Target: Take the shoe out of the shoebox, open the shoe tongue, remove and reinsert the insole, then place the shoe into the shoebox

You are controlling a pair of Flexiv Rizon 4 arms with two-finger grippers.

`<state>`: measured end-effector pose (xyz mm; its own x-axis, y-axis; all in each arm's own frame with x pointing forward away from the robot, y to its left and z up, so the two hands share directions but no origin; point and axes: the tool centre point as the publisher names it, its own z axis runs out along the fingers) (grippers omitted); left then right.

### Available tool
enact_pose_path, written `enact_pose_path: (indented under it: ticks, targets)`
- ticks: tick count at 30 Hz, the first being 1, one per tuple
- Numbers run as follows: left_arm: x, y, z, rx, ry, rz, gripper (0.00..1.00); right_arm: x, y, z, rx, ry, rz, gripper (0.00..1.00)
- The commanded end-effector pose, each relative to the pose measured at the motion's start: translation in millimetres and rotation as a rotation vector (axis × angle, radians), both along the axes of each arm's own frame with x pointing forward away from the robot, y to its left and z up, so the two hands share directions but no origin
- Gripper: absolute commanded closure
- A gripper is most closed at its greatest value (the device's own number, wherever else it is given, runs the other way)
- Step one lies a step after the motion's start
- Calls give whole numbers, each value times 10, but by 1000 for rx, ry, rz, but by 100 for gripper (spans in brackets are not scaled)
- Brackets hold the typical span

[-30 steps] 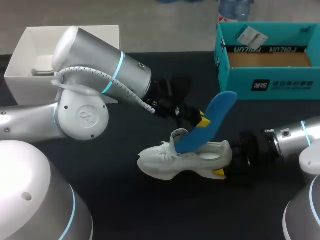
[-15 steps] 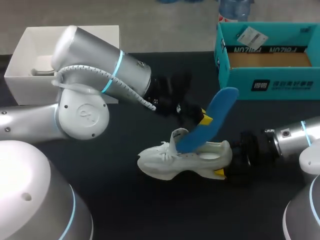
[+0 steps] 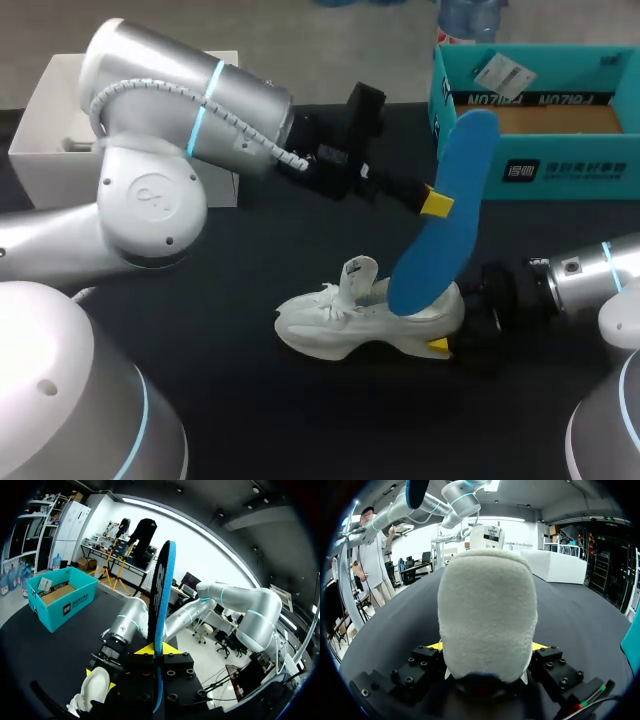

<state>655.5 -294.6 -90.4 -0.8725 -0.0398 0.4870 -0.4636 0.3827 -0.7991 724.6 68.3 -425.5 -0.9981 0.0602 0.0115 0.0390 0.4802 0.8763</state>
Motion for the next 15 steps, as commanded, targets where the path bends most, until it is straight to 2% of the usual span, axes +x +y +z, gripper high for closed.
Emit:
enact_pose_path:
  ticks: [1,8,15]
  targets:
    - [-125,233,151,-74,63,-1,100,-11,6,-2,-4,1,-1,100]
    - [-315,398,460,-166,147,-42,100,-11,6,-2,-4,1,-1,100]
    - [-460,567,697,-198,183,-86,100,-11,6,-2,-4,1,-1,100]
